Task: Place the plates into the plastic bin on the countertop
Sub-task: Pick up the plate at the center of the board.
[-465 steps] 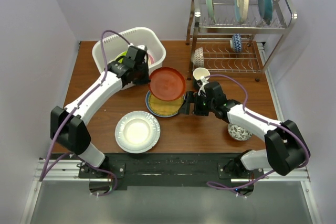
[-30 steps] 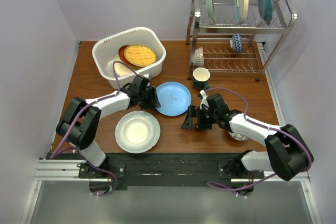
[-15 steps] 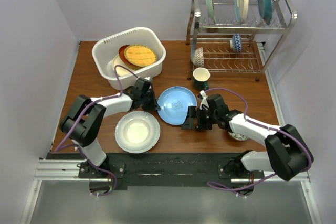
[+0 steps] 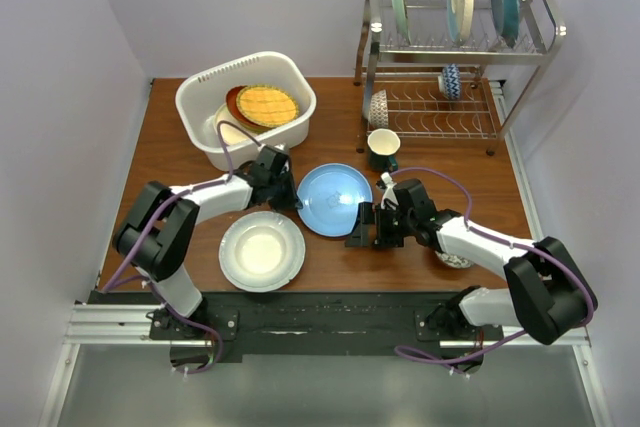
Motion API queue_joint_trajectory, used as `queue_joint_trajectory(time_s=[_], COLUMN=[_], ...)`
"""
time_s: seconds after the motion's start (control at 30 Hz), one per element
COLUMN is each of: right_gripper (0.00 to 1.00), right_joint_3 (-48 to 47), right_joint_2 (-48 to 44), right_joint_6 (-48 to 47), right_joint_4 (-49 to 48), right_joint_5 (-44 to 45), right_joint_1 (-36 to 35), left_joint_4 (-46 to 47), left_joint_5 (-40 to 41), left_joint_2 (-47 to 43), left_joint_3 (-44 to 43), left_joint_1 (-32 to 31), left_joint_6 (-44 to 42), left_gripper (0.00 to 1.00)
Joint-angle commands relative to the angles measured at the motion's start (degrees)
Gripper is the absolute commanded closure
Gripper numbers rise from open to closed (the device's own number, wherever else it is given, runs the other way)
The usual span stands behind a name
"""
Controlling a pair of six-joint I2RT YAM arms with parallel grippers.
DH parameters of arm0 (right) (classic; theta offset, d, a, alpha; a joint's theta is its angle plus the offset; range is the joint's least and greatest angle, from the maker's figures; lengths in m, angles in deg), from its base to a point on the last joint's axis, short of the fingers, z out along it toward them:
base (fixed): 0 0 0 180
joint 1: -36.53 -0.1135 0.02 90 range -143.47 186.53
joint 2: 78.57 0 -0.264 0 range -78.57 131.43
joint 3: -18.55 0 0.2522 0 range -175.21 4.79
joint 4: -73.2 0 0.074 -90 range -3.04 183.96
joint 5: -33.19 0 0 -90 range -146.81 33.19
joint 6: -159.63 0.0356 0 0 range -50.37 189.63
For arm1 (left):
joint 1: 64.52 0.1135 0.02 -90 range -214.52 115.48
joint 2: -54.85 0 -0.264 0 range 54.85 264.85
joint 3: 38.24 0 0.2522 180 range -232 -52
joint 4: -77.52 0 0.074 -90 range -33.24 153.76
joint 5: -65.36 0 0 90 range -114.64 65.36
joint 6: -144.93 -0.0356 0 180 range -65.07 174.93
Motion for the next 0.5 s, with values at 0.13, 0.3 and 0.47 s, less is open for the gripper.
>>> queue_joint_trajectory(time_s=[0.13,0.3,0.47], right_gripper=[0.01,0.01,0.01], right_joint_3=[-0.3,-0.4,-0.3], right_joint_2=[-1.6,-1.6,-1.6], right_joint_6=[-0.6,-0.5,-0.6], right_joint_4=[-0.4,-0.5,-0.3], right_joint_5=[0.4,0.3,0.3], right_joint_1=[0.0,0.0,0.0], left_joint_4=[-7.7,-11.9,-14.4], left_joint_5=[8.1,9.3,9.9], left_joint_2=[-4.8,-5.3,-6.2], left_joint_3=[-6.4,-11.1,-15.2], left_joint_1=[0.1,0.1,0.1], left_joint_6=[-4.8,-7.0,-7.5], left_gripper=[1.0,1.0,1.0])
